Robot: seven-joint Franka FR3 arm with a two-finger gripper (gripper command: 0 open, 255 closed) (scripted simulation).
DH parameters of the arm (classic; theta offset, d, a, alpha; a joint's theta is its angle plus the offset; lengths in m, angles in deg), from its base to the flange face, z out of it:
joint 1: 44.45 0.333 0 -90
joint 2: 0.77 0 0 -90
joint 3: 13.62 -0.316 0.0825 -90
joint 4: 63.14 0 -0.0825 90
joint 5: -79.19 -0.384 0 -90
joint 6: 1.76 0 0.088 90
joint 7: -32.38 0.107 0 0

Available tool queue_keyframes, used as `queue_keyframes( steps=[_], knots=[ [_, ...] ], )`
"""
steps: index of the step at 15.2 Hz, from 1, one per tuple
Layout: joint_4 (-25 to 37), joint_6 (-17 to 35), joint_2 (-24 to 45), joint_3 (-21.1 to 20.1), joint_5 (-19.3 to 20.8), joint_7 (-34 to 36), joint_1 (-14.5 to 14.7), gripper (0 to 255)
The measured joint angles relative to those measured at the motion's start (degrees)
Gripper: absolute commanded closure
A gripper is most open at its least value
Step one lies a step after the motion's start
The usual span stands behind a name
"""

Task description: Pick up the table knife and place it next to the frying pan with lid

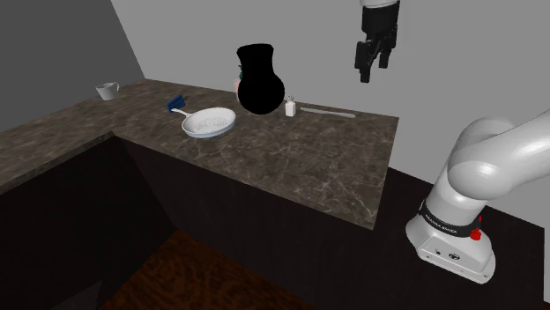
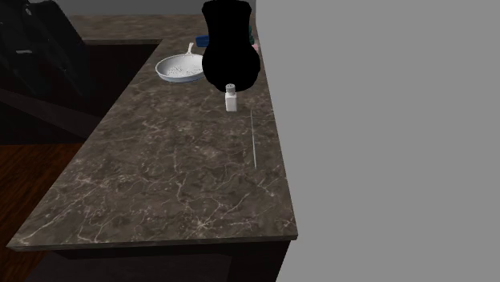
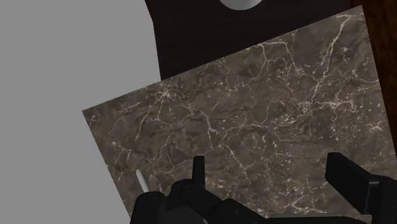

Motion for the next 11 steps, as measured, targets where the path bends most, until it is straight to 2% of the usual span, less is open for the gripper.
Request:
queue_keyframes(
  steps=[3, 11],
  knots=[
    [-0.36, 1.51, 1.2, 1.31, 0.78, -1.57, -0.14, 0],
    [-0.92, 12.53, 11.82, 9.1, 4.44, -11.11, -0.79, 0]
  ],
)
